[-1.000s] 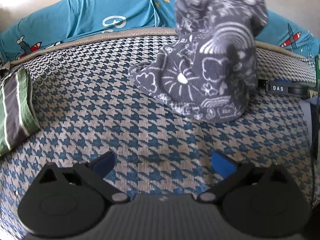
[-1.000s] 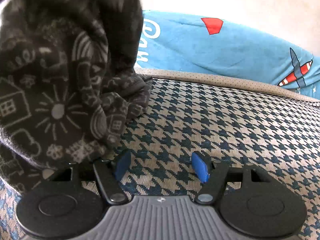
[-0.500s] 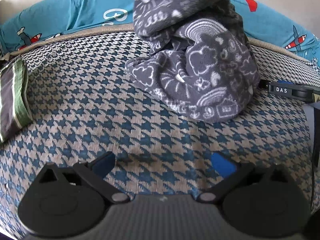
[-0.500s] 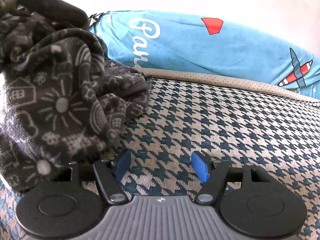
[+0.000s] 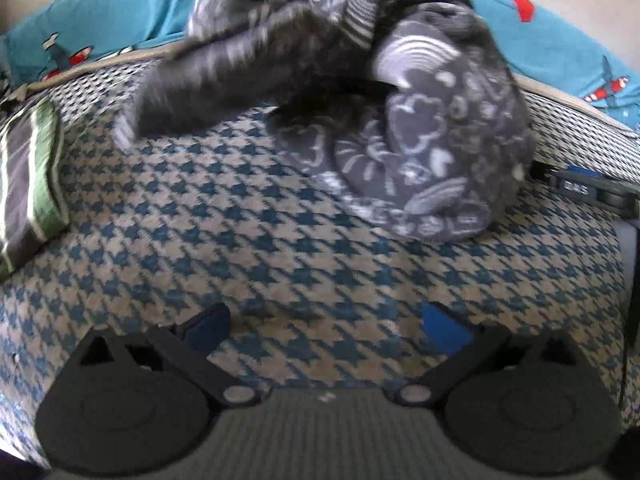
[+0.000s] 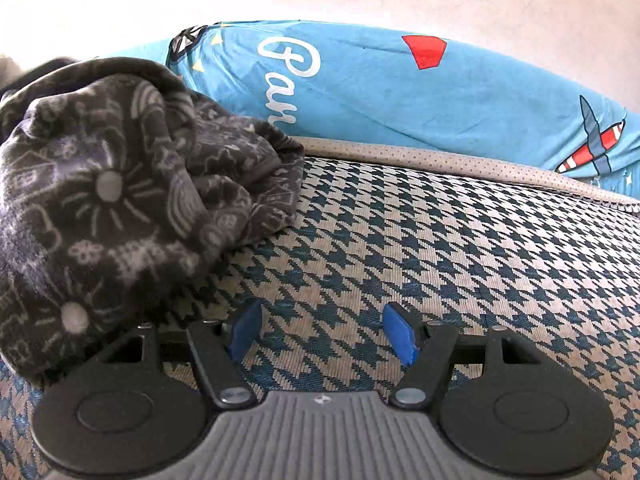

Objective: Fold clothes

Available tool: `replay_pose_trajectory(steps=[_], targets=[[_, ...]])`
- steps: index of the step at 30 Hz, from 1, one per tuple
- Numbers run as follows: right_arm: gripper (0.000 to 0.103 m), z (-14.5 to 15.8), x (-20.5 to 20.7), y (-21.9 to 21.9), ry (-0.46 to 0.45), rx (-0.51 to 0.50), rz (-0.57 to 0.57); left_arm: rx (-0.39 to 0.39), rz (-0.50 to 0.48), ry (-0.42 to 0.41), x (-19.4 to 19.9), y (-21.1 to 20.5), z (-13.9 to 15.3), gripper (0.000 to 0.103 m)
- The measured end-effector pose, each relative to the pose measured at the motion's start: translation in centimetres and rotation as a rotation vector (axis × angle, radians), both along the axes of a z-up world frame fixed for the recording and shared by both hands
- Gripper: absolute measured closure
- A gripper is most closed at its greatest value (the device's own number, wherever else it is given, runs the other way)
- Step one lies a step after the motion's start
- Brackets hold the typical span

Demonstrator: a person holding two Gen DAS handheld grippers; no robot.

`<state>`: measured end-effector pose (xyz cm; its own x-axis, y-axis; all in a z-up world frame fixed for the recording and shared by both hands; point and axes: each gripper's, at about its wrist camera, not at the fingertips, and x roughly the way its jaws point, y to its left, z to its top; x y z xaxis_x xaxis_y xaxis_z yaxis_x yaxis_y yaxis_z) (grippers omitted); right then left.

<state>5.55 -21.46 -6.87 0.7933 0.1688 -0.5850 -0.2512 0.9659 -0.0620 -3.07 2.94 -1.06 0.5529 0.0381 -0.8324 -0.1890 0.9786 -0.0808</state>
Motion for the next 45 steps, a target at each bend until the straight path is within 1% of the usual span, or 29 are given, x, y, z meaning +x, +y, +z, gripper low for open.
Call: replay_pose_trajectory(steps=[6, 8, 13, 16, 18, 21, 26, 32, 35, 39, 45], targets=[[0.037, 0.0, -0.1, 0.2, -0.001, -0.003, 0.0, 0.021, 0.088, 0.007, 0.4, 2.4, 0.2, 0.0], [0.037, 0.0, -0.1, 0.0, -0.001, -0.002, 0.0, 0.007, 0.129, 0.013, 0.7, 3.5, 0.3, 0.0], [0.037, 0.0, 0.2, -0.3, 0.0, 0.0, 0.0, 0.011, 0.24, 0.021, 1.8, 5.2, 0.1, 0.0], [0.037, 0.0, 0.1, -0.2, 0.0, -0.001, 0.0, 0.074, 0.211, 0.019, 1.5, 4.2, 0.1, 0.0], [0.037, 0.0, 0.2, -0.2, 0.0, -0.001, 0.0, 0.099, 0.192, 0.004, 1.3, 3.5, 0.0, 0.0], [0.037, 0.0, 0.2, -0.1, 0.0, -0.001, 0.0, 0.101, 0.178, -0.025, 0.7, 3.4, -0.1, 0.0], [0.037, 0.0, 0.2, -0.2, 0.0, -0.001, 0.0, 0.068, 0.142, -0.07, -0.8, 4.4, -0.1, 0.0], [0.037, 0.1, 0.2, -0.2, 0.0, -0.001, 0.0, 0.038, 0.113, -0.112, -1.4, 5.3, 0.0, 0.0], [0.037, 0.1, 0.1, -0.2, 0.0, 0.0, 0.0, 0.058, 0.1, -0.123, -1.9, 5.3, 0.1, 0.0], [0.037, 0.1, 0.0, -0.2, 0.0, -0.001, 0.0, 0.1, 0.085, -0.107, -2.3, 5.0, -0.1, 0.0], [0.037, 0.1, 0.1, -0.2, 0.0, -0.001, 0.0, 0.113, 0.074, -0.103, -2.9, 5.2, 0.1, 0.0]])
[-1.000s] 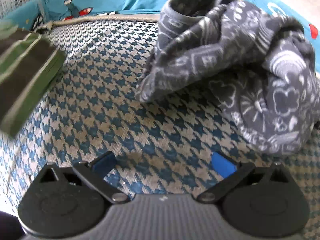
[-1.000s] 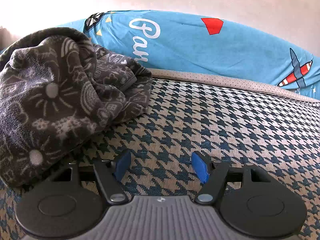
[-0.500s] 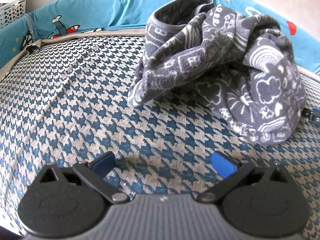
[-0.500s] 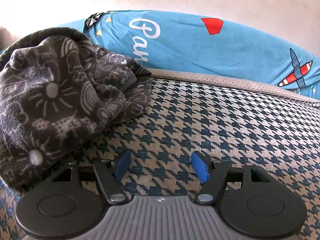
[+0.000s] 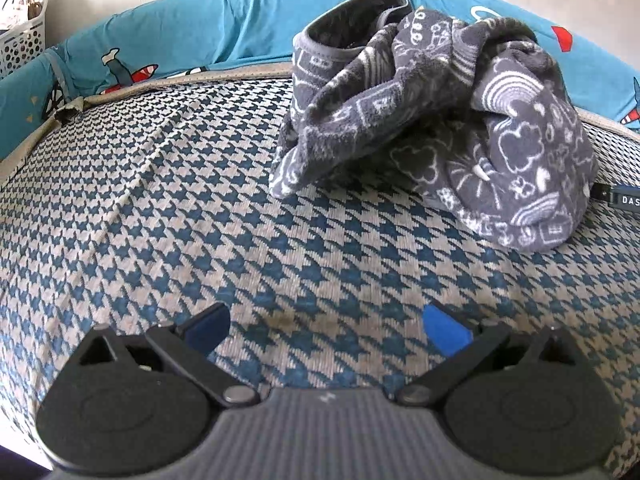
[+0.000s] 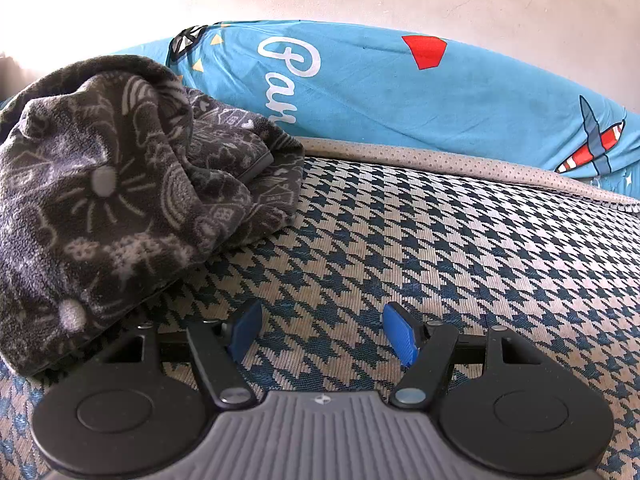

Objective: Fold clothes

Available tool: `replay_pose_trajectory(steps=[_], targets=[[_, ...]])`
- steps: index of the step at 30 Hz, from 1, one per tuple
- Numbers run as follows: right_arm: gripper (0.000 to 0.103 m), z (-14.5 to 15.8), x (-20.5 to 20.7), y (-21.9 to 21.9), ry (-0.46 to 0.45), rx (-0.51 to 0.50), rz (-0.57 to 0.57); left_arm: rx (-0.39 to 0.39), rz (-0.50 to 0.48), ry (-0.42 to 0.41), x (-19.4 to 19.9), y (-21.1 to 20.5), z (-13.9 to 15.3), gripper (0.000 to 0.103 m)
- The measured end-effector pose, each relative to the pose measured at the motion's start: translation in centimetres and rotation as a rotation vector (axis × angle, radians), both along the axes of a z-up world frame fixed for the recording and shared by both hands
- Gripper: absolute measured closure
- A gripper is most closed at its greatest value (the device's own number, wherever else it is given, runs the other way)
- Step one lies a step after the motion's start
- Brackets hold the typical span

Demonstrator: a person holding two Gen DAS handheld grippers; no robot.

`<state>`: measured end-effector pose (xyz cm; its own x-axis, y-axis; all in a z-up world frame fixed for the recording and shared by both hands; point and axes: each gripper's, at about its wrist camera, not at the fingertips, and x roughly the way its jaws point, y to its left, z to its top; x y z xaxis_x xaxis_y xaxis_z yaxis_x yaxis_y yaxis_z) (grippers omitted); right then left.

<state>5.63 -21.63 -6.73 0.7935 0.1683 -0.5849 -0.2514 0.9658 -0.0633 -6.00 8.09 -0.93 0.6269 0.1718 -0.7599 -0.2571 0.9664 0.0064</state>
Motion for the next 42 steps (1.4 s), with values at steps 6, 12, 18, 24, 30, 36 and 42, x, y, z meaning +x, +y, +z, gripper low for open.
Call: replay_pose_trajectory(steps=[6, 12, 18, 24, 30, 36, 42], targets=[[0.037, 0.0, 0.0, -0.1, 0.0, 0.001, 0.0, -0.033, 0.016, 0.004, 0.3, 0.8, 0.9, 0.0], [0.037, -0.1, 0.0, 0.0, 0.0, 0.0, 0.0, -0.042, -0.028, 0.026, 2.1, 1.5, 1.4, 0.0], [0.037, -0.1, 0.0, 0.0, 0.0, 0.0, 0.0, -0.044, -0.089, 0.05, 3.6, 1.6, 1.5, 0.0], [0.037, -0.1, 0.0, 0.0, 0.0, 0.0, 0.0, -0.094, -0.042, 0.063, 3.9, 1.8, 0.2, 0.0], [0.037, -0.1, 0.1, 0.0, 0.0, 0.0, 0.0, -0.097, -0.021, 0.059, 4.5, 1.3, -0.1, 0.0], [0.037, -0.1, 0.1, -0.1, 0.0, 0.0, 0.0, -0.1, -0.004, 0.059, 5.0, 0.4, -0.3, 0.0], [0.037, -0.1, 0.1, -0.1, 0.0, -0.002, 0.0, -0.088, 0.008, 0.058, 4.8, -0.2, -0.5, 0.0]])
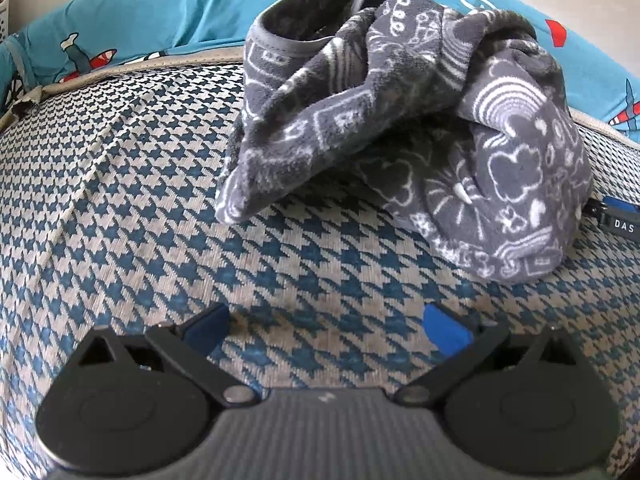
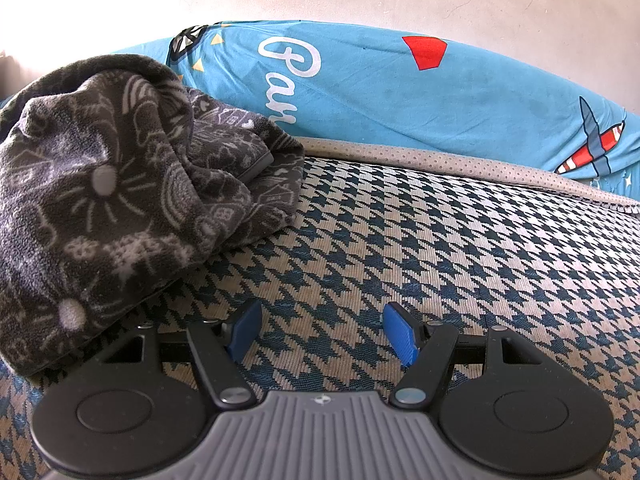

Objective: Fold clothes

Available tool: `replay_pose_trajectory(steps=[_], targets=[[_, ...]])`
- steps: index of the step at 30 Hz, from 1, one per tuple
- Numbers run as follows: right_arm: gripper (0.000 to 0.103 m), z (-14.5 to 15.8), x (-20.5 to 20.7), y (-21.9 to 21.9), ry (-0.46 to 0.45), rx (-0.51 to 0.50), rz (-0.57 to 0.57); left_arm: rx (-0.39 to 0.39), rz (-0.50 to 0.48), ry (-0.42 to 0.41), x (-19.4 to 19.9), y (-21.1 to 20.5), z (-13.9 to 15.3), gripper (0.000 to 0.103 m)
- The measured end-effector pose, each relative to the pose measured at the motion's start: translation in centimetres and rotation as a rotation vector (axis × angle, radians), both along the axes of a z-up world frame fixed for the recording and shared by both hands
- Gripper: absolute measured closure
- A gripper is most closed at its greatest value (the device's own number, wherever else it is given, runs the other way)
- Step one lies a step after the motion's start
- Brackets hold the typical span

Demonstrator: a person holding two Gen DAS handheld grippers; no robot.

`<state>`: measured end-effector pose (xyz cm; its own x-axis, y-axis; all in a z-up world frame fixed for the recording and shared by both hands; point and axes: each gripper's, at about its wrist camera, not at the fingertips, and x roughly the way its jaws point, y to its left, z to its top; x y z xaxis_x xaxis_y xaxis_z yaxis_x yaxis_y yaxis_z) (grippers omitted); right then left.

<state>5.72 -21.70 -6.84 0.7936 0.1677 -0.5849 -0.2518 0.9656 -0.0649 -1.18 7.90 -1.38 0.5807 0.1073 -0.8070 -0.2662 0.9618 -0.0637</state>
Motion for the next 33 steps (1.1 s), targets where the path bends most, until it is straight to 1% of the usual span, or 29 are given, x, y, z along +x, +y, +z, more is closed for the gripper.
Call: replay_pose_trajectory(steps=[4, 10, 16, 22, 29, 33], targets=[[0.037, 0.1, -0.1, 0.3, -0.001, -0.015, -0.008, 0.013, -0.01, 0.002, 0.0, -0.4, -0.1, 0.0], [0.037, 0.3, -0.8, 0.6, 0.025, -0.008, -0.065, 0.03, -0.026, 0.001, 0.0, -0.3, -0.5, 0.0], [0.037, 0.8, -2.2, 1.1, 0.074, -0.005, -0.135, 0.03, -0.021, -0.004, -0.4, -1.3, -0.4, 0.0], [0.037, 1.3, -3.7, 2.0, 0.134, -0.032, -0.201, 0.043, -0.057, 0.004, -0.4, 0.0, -0.4, 0.0], [0.037, 2.0, -5.8, 2.5, 0.205, -0.019, -0.214, 0.059, -0.07, 0.004, -1.1, 0.4, -0.5, 0.0], [0.037, 2.1, -7.2, 3.3, 0.227, 0.002, -0.241, 0.058, -0.056, 0.004, -2.1, -1.1, -0.2, 0.0]])
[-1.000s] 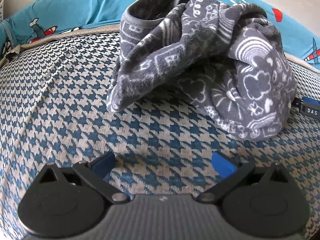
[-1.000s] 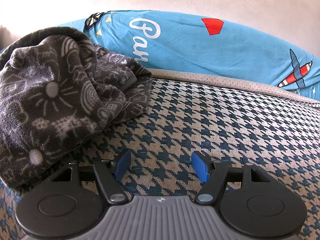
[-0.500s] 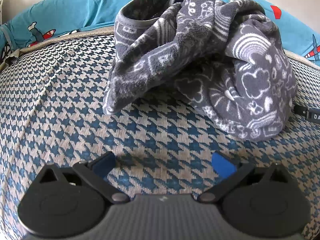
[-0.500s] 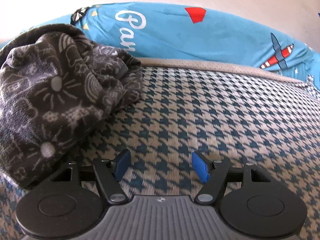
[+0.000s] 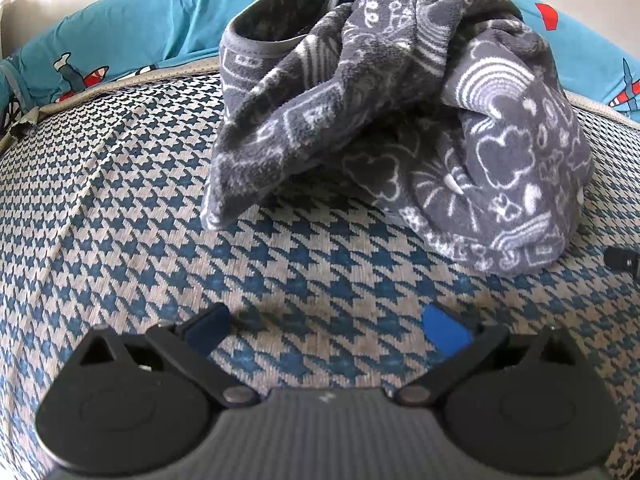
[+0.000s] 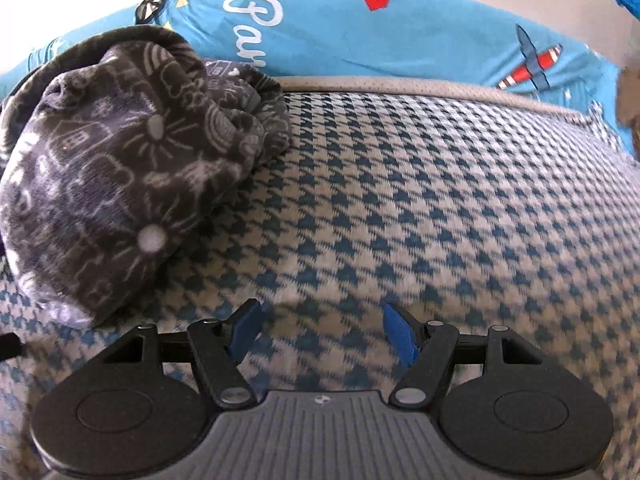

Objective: Fold clothes

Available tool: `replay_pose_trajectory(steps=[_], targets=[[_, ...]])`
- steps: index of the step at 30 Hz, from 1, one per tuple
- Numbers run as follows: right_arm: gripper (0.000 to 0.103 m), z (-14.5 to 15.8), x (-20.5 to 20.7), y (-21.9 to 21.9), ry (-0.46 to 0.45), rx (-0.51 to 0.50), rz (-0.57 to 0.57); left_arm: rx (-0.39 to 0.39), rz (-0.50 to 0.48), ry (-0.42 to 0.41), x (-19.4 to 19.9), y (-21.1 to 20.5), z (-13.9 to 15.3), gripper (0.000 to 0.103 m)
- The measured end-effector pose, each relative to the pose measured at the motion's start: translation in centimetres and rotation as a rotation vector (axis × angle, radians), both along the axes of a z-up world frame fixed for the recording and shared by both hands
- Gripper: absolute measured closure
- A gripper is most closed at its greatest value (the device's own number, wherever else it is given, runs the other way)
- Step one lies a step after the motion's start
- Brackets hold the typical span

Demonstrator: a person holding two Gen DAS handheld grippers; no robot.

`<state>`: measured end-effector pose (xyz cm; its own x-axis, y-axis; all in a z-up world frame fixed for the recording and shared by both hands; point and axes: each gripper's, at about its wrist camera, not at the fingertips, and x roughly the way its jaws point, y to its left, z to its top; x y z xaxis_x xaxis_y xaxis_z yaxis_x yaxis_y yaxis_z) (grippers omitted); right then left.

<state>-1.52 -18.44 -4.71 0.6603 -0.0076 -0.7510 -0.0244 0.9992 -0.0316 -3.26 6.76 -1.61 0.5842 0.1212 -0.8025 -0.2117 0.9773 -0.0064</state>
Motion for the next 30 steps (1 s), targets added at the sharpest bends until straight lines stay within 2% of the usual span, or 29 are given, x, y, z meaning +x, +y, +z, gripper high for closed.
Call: replay_pose_trajectory(steps=[4, 13, 19, 26, 30], targets=[[0.037, 0.2, -1.9, 1.3, 0.017, -0.015, 0.006, -0.02, 0.014, -0.004, -0.9, -1.7, 0.3, 0.0], [0.037, 0.8, -5.4, 3.0, 0.046, 0.03, 0.028, -0.071, 0.069, -0.033, -4.4, -2.3, 0.6, 0.0], [0.037, 1.2, -7.0, 3.8, 0.068, 0.062, 0.062, -0.088, 0.079, -0.017, -6.2, -2.8, 1.0, 0.0], [0.037, 1.5, -8.2, 3.5, 0.093, 0.136, 0.067, -0.07, 0.096, 0.007, -7.3, -2.5, 1.3, 0.0], [0.037, 1.7, -8.7, 3.6, 0.098, 0.144, 0.066, -0.071, 0.109, 0.009, -7.8, -2.5, 1.7, 0.0]])
